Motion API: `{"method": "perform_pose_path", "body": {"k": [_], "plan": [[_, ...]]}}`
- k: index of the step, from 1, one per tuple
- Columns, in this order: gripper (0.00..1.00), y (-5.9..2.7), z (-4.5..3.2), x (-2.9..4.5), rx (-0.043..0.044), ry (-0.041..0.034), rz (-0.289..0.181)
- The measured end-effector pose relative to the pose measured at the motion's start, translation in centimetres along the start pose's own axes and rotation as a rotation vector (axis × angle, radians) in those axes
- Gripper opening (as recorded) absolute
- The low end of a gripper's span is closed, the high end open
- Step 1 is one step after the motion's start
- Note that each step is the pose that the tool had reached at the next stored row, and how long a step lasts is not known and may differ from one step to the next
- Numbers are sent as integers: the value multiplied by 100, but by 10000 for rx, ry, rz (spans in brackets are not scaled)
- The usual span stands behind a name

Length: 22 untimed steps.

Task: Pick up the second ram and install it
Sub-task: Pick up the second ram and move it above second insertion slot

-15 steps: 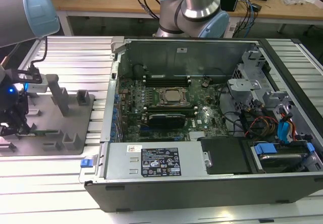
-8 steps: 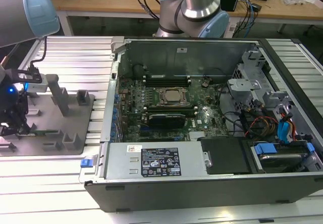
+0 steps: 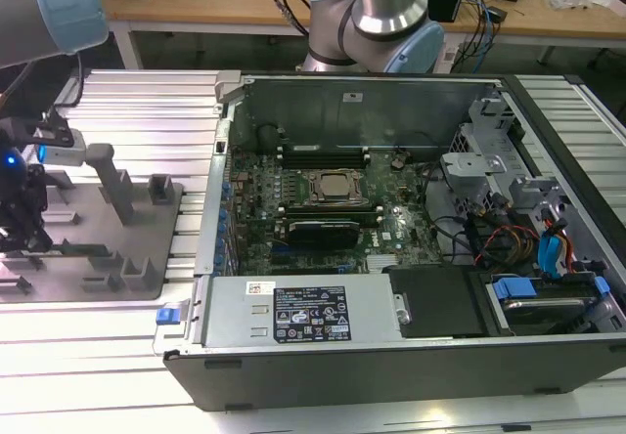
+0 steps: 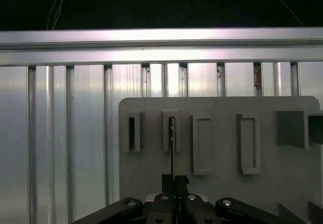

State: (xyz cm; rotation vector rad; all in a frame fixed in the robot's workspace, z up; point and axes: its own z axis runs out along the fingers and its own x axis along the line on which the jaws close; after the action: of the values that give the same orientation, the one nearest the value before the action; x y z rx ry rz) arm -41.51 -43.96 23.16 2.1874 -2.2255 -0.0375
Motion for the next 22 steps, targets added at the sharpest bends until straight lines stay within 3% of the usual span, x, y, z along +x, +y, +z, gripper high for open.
{"method": "perform_pose_path", "body": {"k": [3,7,9,11,16,20,22], "plan": [[9,6,-188,0,1,45,2],[9,10,-323,-1,1,82,3],[9,16,-482,-1,1,113,4],[9,19,-576,-1,1,130,5],[9,27,-838,-2,2,145,5],[9,32,-982,-2,2,145,5],[9,36,-1107,-3,3,144,5]]}}
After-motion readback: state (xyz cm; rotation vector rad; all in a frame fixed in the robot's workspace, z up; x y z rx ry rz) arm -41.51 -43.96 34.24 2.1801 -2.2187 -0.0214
